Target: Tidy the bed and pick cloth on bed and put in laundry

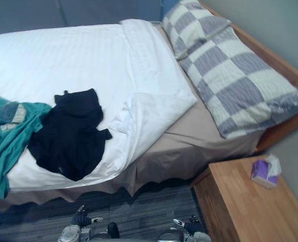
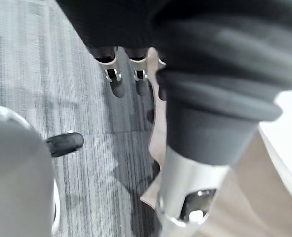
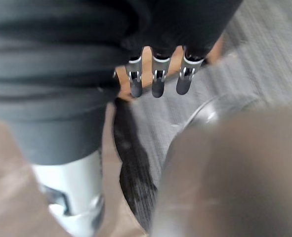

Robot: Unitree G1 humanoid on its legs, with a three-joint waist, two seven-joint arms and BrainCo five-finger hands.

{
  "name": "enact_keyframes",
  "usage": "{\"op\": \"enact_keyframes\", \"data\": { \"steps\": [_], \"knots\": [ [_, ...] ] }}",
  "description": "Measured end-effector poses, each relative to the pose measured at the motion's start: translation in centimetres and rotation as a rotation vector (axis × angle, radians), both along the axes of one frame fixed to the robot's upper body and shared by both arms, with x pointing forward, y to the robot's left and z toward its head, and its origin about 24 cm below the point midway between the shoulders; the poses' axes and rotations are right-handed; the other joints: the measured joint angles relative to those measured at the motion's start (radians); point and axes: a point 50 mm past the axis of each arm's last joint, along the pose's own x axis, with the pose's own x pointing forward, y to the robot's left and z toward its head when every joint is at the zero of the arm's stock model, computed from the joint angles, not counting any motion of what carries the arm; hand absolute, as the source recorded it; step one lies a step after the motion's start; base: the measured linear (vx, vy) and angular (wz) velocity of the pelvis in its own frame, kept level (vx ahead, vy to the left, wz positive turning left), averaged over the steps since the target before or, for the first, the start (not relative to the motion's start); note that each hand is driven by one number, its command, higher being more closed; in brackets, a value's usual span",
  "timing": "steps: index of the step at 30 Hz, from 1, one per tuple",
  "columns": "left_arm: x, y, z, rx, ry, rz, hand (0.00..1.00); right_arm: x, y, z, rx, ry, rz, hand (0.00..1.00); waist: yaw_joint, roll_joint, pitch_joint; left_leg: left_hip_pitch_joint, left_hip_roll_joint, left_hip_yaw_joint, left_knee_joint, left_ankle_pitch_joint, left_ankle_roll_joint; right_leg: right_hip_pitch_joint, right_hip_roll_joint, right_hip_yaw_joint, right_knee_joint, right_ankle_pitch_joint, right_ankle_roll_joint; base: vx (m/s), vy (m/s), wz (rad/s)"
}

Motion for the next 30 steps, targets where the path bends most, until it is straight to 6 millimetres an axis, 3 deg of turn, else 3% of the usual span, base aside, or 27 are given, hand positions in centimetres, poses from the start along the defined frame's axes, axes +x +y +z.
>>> {"op": "enact_keyframes", "data": {
  "steps": [1, 3, 6, 7, 11, 14, 16, 19, 22, 24, 25, 29, 30],
  "knots": [
    [0.3, 0.2, 0.1, 0.009, -0.004, -0.011, 0.0, -0.1, 0.2, -0.1, 0.005, 0.003, 0.005, 0.0, 0.002, -0.014, 0.001, -0.006, -0.018, -0.033, -0.001, 0.001, -0.008, 0.001, 0.035, 0.116, -0.115, 0.011, 0.004, -0.23, -0.077, 0.78],
    [0.6, 0.4, 0.1, 0.017, -0.001, -0.013, 0.0, -0.1, 0.5, -0.1, 0.023, 0.006, 0.011, 0.0, -0.007, -0.039, 0.014, 0.014, -0.061, -0.054, -0.001, 0.005, -0.021, 0.018, 0.008, 0.129, -0.162, 0.037, -0.014, -0.13, -0.134, 0.78],
    [0.2, -1.2, -0.3, -0.033, 0.008, -0.012, 0.0, -0.8, -0.9, -0.1, -0.003, 0.021, -0.021, 0.0, -0.005, 0.021, 0.0, 0.015, -0.033, -0.014, -0.001, 0.019, -0.04, 0.036, 0.03, 0.113, -0.198, 0.034, -0.012, 0.07, -0.097, 0.21],
    [0.2, -1.2, -0.3, -0.032, 0.01, -0.017, 0.0, -1.1, -0.9, -0.2, 0.001, 0.028, -0.041, 0.0, -0.008, 0.023, -0.001, 0.018, -0.022, -0.014, -0.002, 0.017, -0.048, 0.05, 0.043, 0.111, -0.219, 0.047, -0.022, 0.11, -0.086, -0.04],
    [0.1, -1.3, -0.4, -0.028, 0.021, -0.033, 0.0, -2.6, -0.3, -0.8, 0.029, 0.08, -0.118, 0.0, -0.007, -0.006, -0.006, 0.055, -0.004, 0.016, -0.002, 0.004, -0.069, 0.115, 0.063, 0.112, -0.284, 0.065, -0.027, 0.15, -0.061, -0.1],
    [0.0, -1.0, -0.4, -0.018, 0.028, -0.035, 0.0, -3.7, 0.2, -1.1, 0.062, 0.099, -0.268, 0.0, -0.006, -0.039, -0.022, 0.067, 0.0, 0.07, -0.001, 0.008, -0.078, 0.13, 0.071, 0.133, -0.304, 0.082, -0.022, 0.12, -0.005, -0.2],
    [0.0, -0.8, -0.4, -0.021, 0.026, -0.018, 0.0, -4.2, 0.0, -1.2, 0.074, 0.1, -0.37, 0.0, -0.005, -0.039, -0.023, 0.079, 0.003, 0.106, -0.002, 0.009, -0.078, 0.135, 0.073, 0.15, -0.313, 0.096, -0.019, 0.06, 0.022, -0.29],
    [-0.4, -0.7, -0.5, -0.042, 0.032, 0.047, 0.0, -4.4, -2.2, -0.5, 0.031, 0.042, -0.55, 0.0, -0.018, -0.028, -0.028, 0.082, 0.013, 0.163, -0.003, 0.011, -0.081, 0.132, 0.075, 0.169, -0.323, 0.12, -0.012, -0.01, 0.018, -0.26],
    [-1.3, 0.3, -0.6, -0.056, 0.035, 0.13, 0.0, -3.1, -8.9, 2.3, -0.109, -0.13, -0.761, 0.0, -0.023, -0.023, -0.032, 0.079, 0.024, 0.189, -0.004, 0.006, -0.079, 0.123, 0.078, 0.171, -0.325, 0.127, -0.009, -0.09, 0.002, -0.14],
    [-1.6, 0.3, -0.7, -0.072, 0.045, 0.157, 0.0, -1.6, -14.3, 5.7, -0.266, -0.27, -0.834, 0.0, -0.017, -0.024, -0.033, 0.077, 0.019, 0.201, -0.004, -0.005, -0.065, 0.129, 0.071, 0.168, -0.348, 0.127, -0.011, -0.13, 0.032, -0.04],
    [-1.9, 0.7, -0.7, -0.069, 0.05, 0.185, 0.0, -0.1, -15.5, 7.6, -0.339, -0.354, -0.843, 0.0, -0.017, -0.027, -0.033, 0.076, 0.016, 0.201, -0.004, -0.004, -0.064, 0.125, 0.069, 0.165, -0.353, 0.127, -0.014, -0.14, 0.028, -0.03],
    [-2.3, 0.5, -0.8, -0.065, 0.064, 0.176, 0.0, 4.9, -14.6, 12.9, -0.465, -0.602, -0.83, 0.0, -0.018, -0.031, -0.058, 0.032, 0.005, 0.182, -0.004, -0.001, -0.056, 0.095, 0.051, 0.133, -0.352, 0.124, 0.002, -0.12, 0.034, 0.23],
    [-2.3, 0.4, -0.8, -0.066, 0.069, 0.178, 0.0, 6.9, -14.0, 14.5, -0.495, -0.651, -0.781, 0.0, -0.017, -0.028, -0.064, 0.017, -0.003, 0.175, -0.004, 0.004, -0.049, 0.09, 0.042, 0.119, -0.355, 0.126, 0.006, -0.03, 0.032, 0.36]
  ]
}}
